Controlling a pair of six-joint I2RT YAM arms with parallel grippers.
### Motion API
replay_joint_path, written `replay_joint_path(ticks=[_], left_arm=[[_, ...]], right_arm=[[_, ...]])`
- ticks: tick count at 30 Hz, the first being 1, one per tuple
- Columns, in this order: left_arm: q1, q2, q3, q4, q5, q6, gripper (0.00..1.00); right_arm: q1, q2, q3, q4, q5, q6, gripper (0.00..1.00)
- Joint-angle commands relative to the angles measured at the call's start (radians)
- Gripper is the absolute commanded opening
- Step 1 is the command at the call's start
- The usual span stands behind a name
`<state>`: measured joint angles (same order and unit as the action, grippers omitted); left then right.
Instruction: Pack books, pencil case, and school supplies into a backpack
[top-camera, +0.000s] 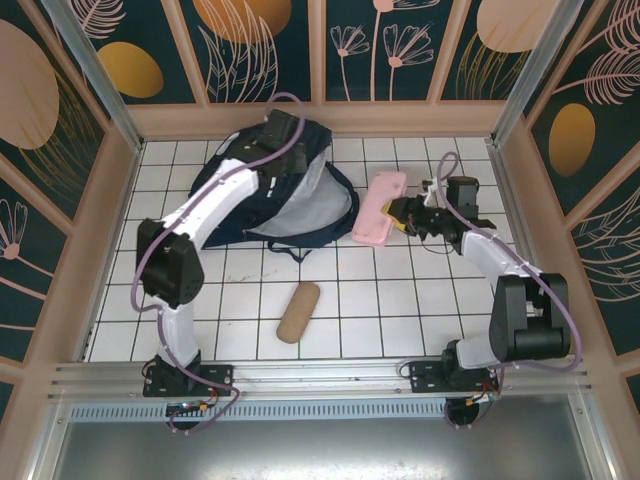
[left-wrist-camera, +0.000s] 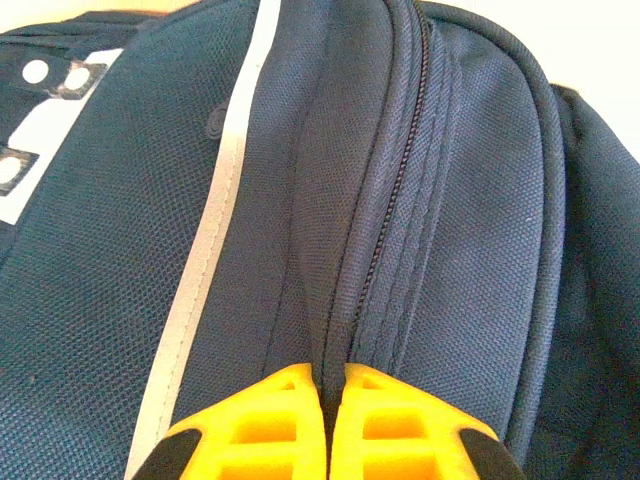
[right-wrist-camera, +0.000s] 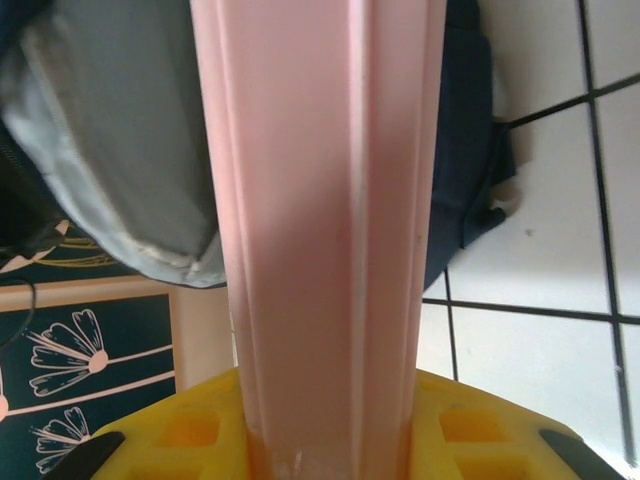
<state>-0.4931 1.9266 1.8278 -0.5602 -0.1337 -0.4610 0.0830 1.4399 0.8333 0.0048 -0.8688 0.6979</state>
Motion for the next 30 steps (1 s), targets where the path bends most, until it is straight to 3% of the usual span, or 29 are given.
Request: replay_joint_path(ticks=[1,6,12,30], left_arm=[[0.062,-0.093,-0.027,0.099,0.13,-0.045,0.0],[0.125,-0.132,-0.022,0.121,0.238,-0.077,0.0],[0.146,-0.13,-0.018,0.131,0.288,-0.116,0.0],[0.148,-0.131,-0.031,0.147,0.334,-0.151,0.0]], right_arm=[[0.054,0.046,0.076,0.137,-0.016,0.052,0.18],[0.162,0.162,0.158,0.251,0.04,0.135,0.18],[0.244,0.322,0.217,0.352,0.16,0.317,0.18],[0.38,0.736,0.593,0.271,0.269,0.453,0.2]])
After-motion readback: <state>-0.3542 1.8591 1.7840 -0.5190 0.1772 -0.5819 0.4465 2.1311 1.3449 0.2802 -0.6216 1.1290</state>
